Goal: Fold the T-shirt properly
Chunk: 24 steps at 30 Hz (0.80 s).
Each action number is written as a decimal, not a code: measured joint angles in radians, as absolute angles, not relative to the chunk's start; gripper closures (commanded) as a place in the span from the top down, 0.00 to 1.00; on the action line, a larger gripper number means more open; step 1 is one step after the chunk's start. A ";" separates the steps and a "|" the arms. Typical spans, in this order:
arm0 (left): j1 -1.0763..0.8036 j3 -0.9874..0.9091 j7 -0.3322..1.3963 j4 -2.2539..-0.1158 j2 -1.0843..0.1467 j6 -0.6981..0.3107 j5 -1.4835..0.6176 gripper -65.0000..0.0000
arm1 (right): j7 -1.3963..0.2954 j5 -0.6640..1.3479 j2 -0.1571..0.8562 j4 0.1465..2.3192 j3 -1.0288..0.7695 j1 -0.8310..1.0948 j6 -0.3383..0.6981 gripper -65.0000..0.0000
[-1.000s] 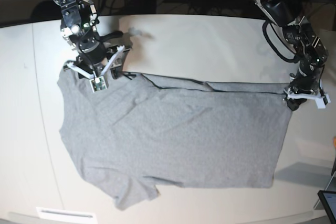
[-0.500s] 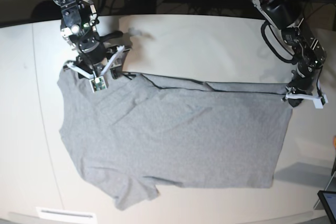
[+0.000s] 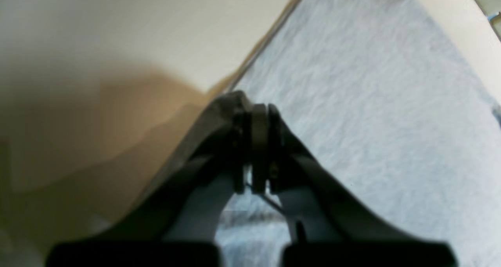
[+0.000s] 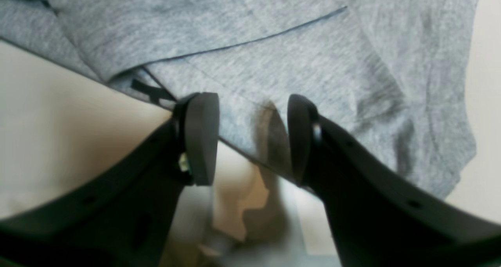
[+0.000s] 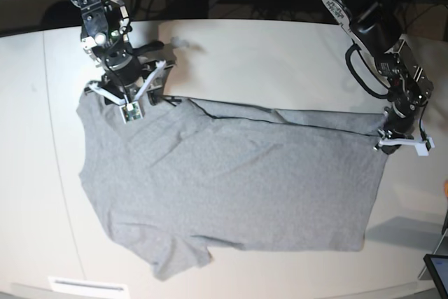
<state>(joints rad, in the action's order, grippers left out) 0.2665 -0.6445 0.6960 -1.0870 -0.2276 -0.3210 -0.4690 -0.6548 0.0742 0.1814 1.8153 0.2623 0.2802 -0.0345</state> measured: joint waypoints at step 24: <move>0.265 -0.648 0.583 -1.058 -0.225 -0.277 -0.474 0.05 | -0.655 0.073 0.182 1.849 0.268 0.306 -0.035 0.43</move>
<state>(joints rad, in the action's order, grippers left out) 0.2653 -0.6476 0.5827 -1.0580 -0.2249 -0.2768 -0.4744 -0.6552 0.0731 0.1818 1.8488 0.2684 0.3061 -0.0345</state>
